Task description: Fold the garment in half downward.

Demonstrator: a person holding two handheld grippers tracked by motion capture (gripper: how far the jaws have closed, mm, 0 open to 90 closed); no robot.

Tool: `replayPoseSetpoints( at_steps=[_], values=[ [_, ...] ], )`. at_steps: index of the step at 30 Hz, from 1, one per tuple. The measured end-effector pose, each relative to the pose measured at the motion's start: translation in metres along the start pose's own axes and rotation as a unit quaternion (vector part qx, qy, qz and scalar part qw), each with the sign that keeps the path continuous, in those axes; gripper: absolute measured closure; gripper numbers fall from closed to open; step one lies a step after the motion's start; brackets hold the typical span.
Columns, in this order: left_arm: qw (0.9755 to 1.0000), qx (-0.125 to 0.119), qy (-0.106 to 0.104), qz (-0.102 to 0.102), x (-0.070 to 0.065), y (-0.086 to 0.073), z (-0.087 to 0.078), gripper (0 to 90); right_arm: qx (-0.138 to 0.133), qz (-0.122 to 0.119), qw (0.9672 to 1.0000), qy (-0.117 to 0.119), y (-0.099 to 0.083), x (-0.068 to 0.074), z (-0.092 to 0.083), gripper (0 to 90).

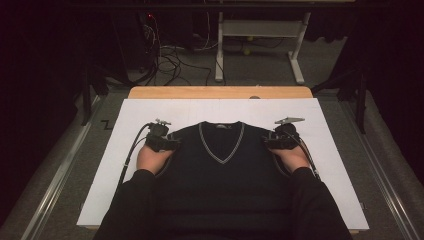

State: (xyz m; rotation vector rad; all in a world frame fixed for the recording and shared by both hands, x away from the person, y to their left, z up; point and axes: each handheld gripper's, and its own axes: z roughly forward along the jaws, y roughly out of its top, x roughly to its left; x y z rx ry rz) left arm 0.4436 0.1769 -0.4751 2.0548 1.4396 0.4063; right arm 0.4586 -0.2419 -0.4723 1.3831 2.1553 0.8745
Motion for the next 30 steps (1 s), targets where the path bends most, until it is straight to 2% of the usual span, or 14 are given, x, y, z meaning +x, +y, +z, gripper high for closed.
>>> replayPoseSetpoints(
  at_steps=[1, 5, 7, 9, 10, 12, 15, 17, 18, 21, 22, 24, 30],
  values=[
    [1.0, -0.001, -0.002, 0.0, -0.001, 0.0, 0.0, 32.2, -0.001, 0.001, 1.0, 0.0, 0.001, 0.001, 0.0, 36.5],
    [0.9998, 0.0, -0.014, -0.012, -0.004, 0.0, -0.002, 48.5, 0.0, -0.001, 1.0, 0.004, 0.002, 0.005, -0.001, 53.9],
    [0.9996, 0.001, -0.017, -0.022, -0.004, 0.001, -0.003, 54.6, 0.001, 0.002, 1.0, 0.008, 0.002, 0.006, -0.002, 62.0],
    [0.9993, 0.002, -0.023, -0.029, -0.004, 0.001, -0.003, 62.3, 0.003, 0.001, 1.0, 0.009, 0.003, 0.008, -0.002, 75.6],
    [0.9992, 0.001, -0.025, -0.03, -0.005, 0.001, -0.003, 65.3, 0.002, -0.001, 0.9999, 0.01, 0.003, 0.01, -0.002, 77.7],
    [0.9992, -0.003, -0.03, -0.026, -0.006, 0.0, -0.003, 70.4, 0.0, -0.001, 1.0, 0.009, 0.003, 0.012, -0.001, 79.1],
    [0.9989, -0.008, -0.031, -0.035, -0.006, 0.001, -0.007, 72.0, -0.006, -0.003, 1.0, 0.003, 0.003, 0.011, -0.003, 79.8],
    [0.9982, -0.044, -0.027, -0.031, -0.007, 0.002, -0.016, 72.2, -0.024, 0.007, 0.9997, -0.001, 0.003, 0.009, -0.008, 79.9],
    [0.997, -0.066, -0.03, -0.03, -0.007, 0.003, -0.02, 72.2, -0.036, 0.01, 0.9993, -0.005, 0.004, 0.008, -0.012, 79.9],
    [0.9937, -0.103, -0.028, -0.035, -0.007, 0.006, -0.032, 72.2, -0.06, 0.008, 0.9981, -0.011, 0.008, 0.008, -0.022, 80.0],
    [0.9921, -0.116, -0.028, -0.038, -0.006, 0.008, -0.036, 72.2, -0.079, 0.005, 0.9967, -0.018, 0.012, 0.008, -0.029, 80.0],
    [0.9905, -0.131, -0.024, -0.034, -0.007, 0.014, -0.046, 72.2, -0.085, 0.008, 0.9961, -0.021, 0.015, 0.008, -0.032, 80.0],
    [0.9849, -0.171, -0.018, -0.019, -0.008, 0.03, -0.074, 72.1, -0.126, 0.006, 0.9914, -0.035, 0.03, 0.006, -0.057, 80.0]
  ],
)
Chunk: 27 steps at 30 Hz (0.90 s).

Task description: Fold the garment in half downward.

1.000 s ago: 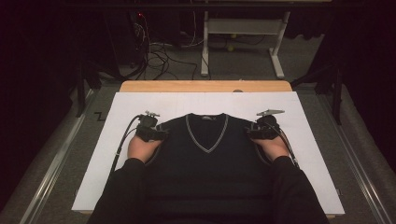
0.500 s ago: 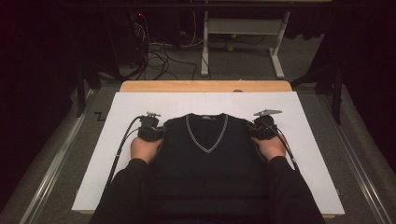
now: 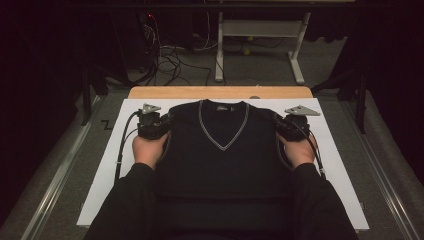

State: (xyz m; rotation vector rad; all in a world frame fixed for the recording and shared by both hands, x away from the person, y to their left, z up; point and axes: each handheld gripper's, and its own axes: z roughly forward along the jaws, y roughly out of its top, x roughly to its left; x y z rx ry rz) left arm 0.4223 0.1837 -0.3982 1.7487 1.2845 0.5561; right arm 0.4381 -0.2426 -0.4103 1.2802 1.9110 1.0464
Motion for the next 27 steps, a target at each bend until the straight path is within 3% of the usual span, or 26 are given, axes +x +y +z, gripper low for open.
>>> replayPoseSetpoints(
  at_steps=[4, 10, 14, 20, 27],
  values=[
    [0.9994, -0.034, -0.01, 0.007, 0.0, 0.017, -0.012, 72.0, -0.037, -0.006, 0.9993, -0.004, 0.014, -0.001, -0.012, 80.0],
    [0.998, -0.06, -0.005, 0.016, -0.002, 0.04, -0.026, 72.0, -0.082, -0.005, 0.9966, -0.006, 0.031, -0.001, -0.024, 80.0],
    [0.9968, -0.079, -0.005, 0.016, -0.005, 0.046, -0.034, 72.0, -0.11, -0.016, 0.9937, -0.015, 0.042, 0.005, -0.034, 80.0],
    [0.9975, -0.067, -0.016, 0.017, -0.003, 0.04, -0.032, 71.9, -0.112, -0.028, 0.9932, -0.006, 0.048, 0.007, -0.039, 79.9],
    [0.9976, -0.055, -0.042, 0.006, -0.002, 0.009, -0.035, 71.4, -0.094, -0.03, 0.9951, 0.013, 0.03, 0.009, -0.04, 79.9]
  ],
)
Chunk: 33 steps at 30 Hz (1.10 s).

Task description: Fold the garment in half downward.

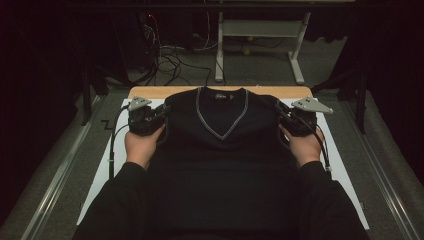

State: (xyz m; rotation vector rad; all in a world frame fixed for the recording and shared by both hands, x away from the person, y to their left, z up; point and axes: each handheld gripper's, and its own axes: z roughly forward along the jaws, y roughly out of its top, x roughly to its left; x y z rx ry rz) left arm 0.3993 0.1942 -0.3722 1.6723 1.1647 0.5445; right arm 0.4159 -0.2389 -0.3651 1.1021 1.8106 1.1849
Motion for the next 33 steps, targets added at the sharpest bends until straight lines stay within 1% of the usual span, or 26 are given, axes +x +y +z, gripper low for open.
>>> replayPoseSetpoints(
  at_steps=[3, 4, 6, 7, 9, 10, 12, 14, 15, 17, 18, 22, 24, 25, 26, 27, 29, 30, 31, 33],
  values=[
    [0.9999, 0.005, -0.014, -0.007, 0.0, -0.018, -0.009, 71.4, 0.001, -0.003, 0.9999, 0.012, -0.013, 0.003, -0.009, 79.9],
    [0.9999, 0.007, -0.015, -0.004, -0.001, -0.024, -0.012, 71.4, 0.002, -0.004, 0.9999, 0.015, -0.018, 0.004, -0.012, 79.9],
    [0.9995, 0.02, -0.011, 0.022, -0.004, -0.037, -0.018, 71.4, 0.005, -0.006, 0.9997, 0.022, -0.028, 0.007, -0.02, 79.9],
    [0.9995, 0.021, -0.014, 0.021, -0.004, -0.041, -0.02, 71.4, 0.009, -0.002, 0.9995, 0.029, -0.035, 0.008, -0.024, 80.0],
    [0.9992, 0.023, -0.03, 0.012, -0.005, -0.054, -0.026, 71.4, 0.013, -0.004, 0.9993, 0.035, -0.045, 0.011, -0.031, 79.9],
    [0.999, 0.025, -0.033, 0.015, -0.006, -0.06, -0.029, 71.4, 0.014, -0.004, 0.9991, 0.039, -0.052, 0.013, -0.036, 80.0],
    [0.9987, 0.027, -0.039, 0.019, -0.009, -0.069, -0.034, 71.4, 0.016, -0.004, 0.9988, 0.047, -0.061, 0.017, -0.045, 80.0],
    [0.9984, 0.021, -0.044, 0.03, -0.012, -0.079, -0.041, 71.4, 0.017, -0.003, 0.9984, 0.055, -0.07, 0.02, -0.055, 79.9],
    [0.998, 0.016, -0.051, 0.033, -0.013, -0.084, -0.045, 71.4, 0.016, -0.002, 0.9982, 0.057, -0.073, 0.021, -0.059, 79.9],
    [0.9975, 0.016, -0.062, 0.03, -0.018, -0.094, -0.052, 71.4, 0.022, 0.001, 0.9979, 0.061, -0.082, 0.023, -0.068, 79.9],
    [0.9972, 0.016, -0.065, 0.032, -0.019, -0.097, -0.055, 71.3, 0.023, 0.002, 0.9976, 0.065, -0.087, 0.025, -0.073, 79.8],
    [0.9963, 0.016, -0.071, 0.046, -0.028, -0.108, -0.068, 71.3, 0.022, 0.003, 0.9975, 0.067, -0.103, 0.028, -0.088, 79.8],
    [0.9958, 0.023, -0.07, 0.055, -0.032, -0.114, -0.073, 71.3, 0.017, 0.005, 0.9973, 0.071, -0.109, 0.028, -0.095, 79.9],
    [0.9955, 0.025, -0.068, 0.061, -0.036, -0.119, -0.078, 71.3, 0.019, 0.006, 0.9972, 0.072, -0.11, 0.029, -0.098, 79.8],
    [0.9952, 0.027, -0.067, 0.066, -0.038, -0.123, -0.081, 71.2, 0.02, 0.003, 0.9969, 0.076, -0.112, 0.029, -0.102, 79.8],
    [0.9949, 0.03, -0.07, 0.066, -0.041, -0.128, -0.085, 71.3, 0.021, 0.0, 0.9967, 0.078, -0.113, 0.03, -0.104, 79.8],
    [0.9937, 0.047, -0.08, 0.062, -0.044, -0.135, -0.093, 71.3, 0.023, -0.013, 0.9964, 0.081, -0.117, 0.033, -0.112, 79.8],
    [0.9935, 0.048, -0.082, 0.062, -0.045, -0.138, -0.097, 71.3, 0.026, -0.021, 0.996, 0.083, -0.12, 0.034, -0.117, 79.8],
    [0.9931, 0.056, -0.082, 0.063, -0.047, -0.141, -0.102, 71.2, 0.027, -0.024, 0.9958, 0.084, -0.122, 0.035, -0.12, 79.8],
    [0.9924, 0.064, -0.084, 0.063, -0.049, -0.146, -0.108, 71.2, 0.032, -0.018, 0.9953, 0.09, -0.127, 0.037, -0.129, 79.7]
  ],
)
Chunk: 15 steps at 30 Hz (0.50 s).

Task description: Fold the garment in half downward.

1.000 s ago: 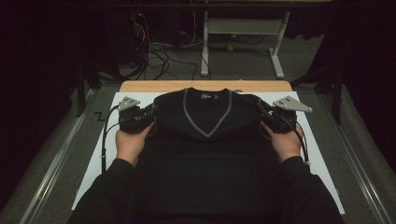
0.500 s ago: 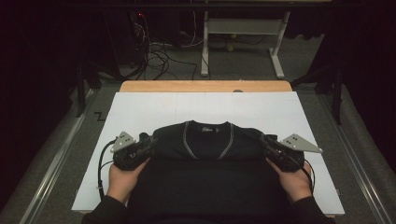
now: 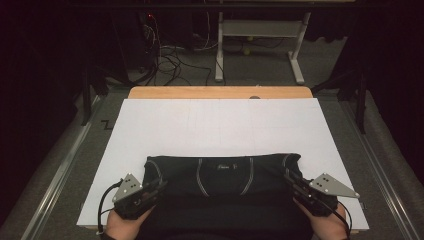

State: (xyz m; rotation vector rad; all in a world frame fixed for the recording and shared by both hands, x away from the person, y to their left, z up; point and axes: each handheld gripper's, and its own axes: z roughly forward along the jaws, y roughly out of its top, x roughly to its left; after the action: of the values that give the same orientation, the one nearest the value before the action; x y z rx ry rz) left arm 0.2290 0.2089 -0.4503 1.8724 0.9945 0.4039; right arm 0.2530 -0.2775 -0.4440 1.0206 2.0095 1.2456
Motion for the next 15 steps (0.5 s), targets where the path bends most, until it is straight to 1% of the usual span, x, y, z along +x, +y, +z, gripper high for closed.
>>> replayPoseSetpoints(
  at_steps=[3, 6, 8, 10, 12, 13, 14, 15],
  values=[
    [0.9999, 0.013, -0.003, 0.001, -0.006, -0.006, -0.007, 71.1, 0.005, 0.009, 0.9999, 0.004, -0.007, 0.003, -0.009, 79.6],
    [0.9995, 0.032, -0.002, 0.001, -0.01, -0.011, -0.011, 70.7, 0.019, 0.018, 0.9996, 0.011, -0.012, 0.006, -0.016, 79.4],
    [0.999, 0.045, -0.001, 0.0, -0.01, -0.014, -0.011, 70.1, 0.033, 0.022, 0.9991, 0.016, -0.015, 0.008, -0.017, 79.2],
    [0.9982, 0.059, -0.002, -0.009, -0.007, -0.017, -0.008, 69.1, 0.049, 0.019, 0.9985, 0.015, -0.017, 0.009, -0.015, 79.0],
    [0.9966, 0.079, 0.001, -0.024, -0.002, -0.02, -0.002, 67.8, 0.065, 0.02, 0.9976, 0.015, -0.019, 0.01, -0.013, 78.6],
    [0.9952, 0.093, 0.006, -0.029, 0.0, -0.02, 0.002, 66.2, 0.074, 0.023, 0.9969, 0.015, -0.02, 0.009, -0.011, 78.3],
    [0.9937, 0.106, 0.011, -0.036, 0.003, -0.022, 0.006, 63.4, 0.082, 0.024, 0.9962, 0.015, -0.021, 0.009, -0.009, 77.6],
    [0.9926, 0.112, 0.012, -0.044, 0.005, -0.022, 0.008, 57.6, 0.092, 0.029, 0.9952, 0.014, -0.023, 0.009, -0.007, 75.4]
  ],
)
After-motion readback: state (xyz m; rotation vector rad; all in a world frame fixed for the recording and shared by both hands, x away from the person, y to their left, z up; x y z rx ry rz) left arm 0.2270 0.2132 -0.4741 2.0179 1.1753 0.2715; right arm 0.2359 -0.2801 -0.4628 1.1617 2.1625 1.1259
